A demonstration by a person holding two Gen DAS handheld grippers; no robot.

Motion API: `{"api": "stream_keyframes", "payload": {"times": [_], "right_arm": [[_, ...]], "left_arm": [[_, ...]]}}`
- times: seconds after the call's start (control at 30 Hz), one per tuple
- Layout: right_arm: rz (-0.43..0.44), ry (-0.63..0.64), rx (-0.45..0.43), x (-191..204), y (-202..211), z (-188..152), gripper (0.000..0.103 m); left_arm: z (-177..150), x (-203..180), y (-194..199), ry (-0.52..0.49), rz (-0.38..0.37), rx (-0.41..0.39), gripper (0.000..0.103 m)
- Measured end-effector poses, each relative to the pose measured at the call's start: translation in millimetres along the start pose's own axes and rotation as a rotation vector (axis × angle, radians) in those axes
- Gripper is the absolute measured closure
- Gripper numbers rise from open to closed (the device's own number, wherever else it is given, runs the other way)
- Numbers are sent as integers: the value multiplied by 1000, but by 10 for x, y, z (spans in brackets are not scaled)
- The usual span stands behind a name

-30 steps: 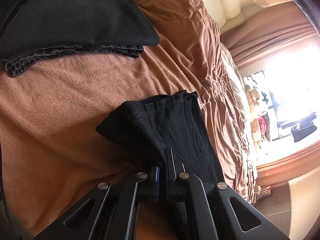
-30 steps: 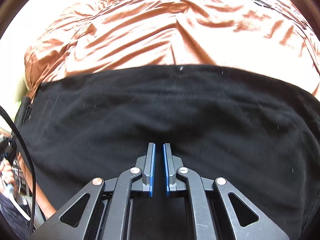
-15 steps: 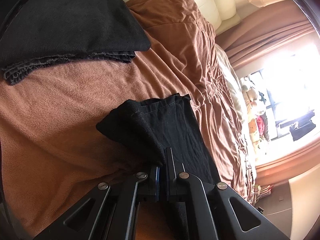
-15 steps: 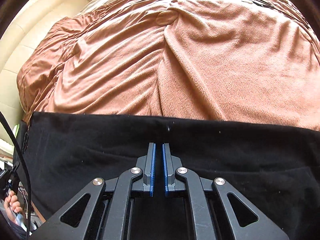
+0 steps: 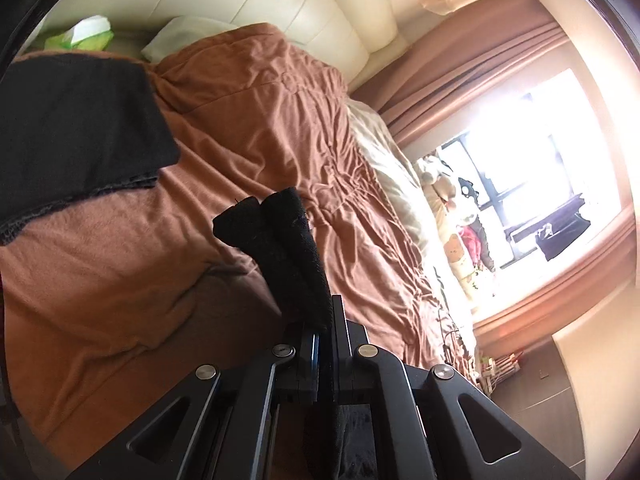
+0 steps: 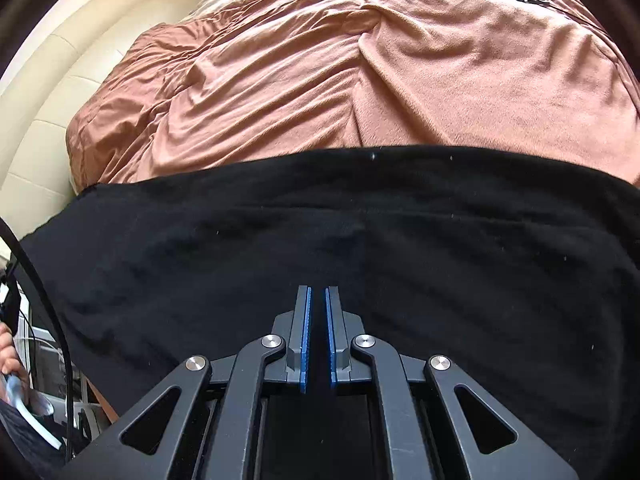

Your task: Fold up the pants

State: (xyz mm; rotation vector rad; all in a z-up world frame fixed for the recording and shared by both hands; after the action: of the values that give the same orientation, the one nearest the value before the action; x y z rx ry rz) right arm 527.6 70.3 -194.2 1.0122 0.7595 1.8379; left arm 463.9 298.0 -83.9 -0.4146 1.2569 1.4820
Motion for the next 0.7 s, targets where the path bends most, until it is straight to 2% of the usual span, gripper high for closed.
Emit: {"api": "stream_keyframes", "payload": {"times": [0.43, 0.7], "right_arm": [[76, -37, 23, 165, 341, -809, 100], [143, -61, 0, 142, 720, -1085, 100]], "left_arm": [[-160, -1343, 266, -175, -145, 14, 99], [-444, -2175, 391, -275, -243, 35, 99]]}}
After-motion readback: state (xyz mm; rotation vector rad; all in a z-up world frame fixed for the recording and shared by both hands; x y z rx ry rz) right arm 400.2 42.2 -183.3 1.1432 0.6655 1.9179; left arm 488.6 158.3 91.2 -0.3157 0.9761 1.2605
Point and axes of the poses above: each gripper's, at about its wrist camera, not at the fingertips, and y roughly against the way its jaws point, x to its left, z to its top, the point moved 8 cm from there along -y, roughly the way its jaws point, and after that the axes turned 7 degrees about y, right-handed, at the moved point
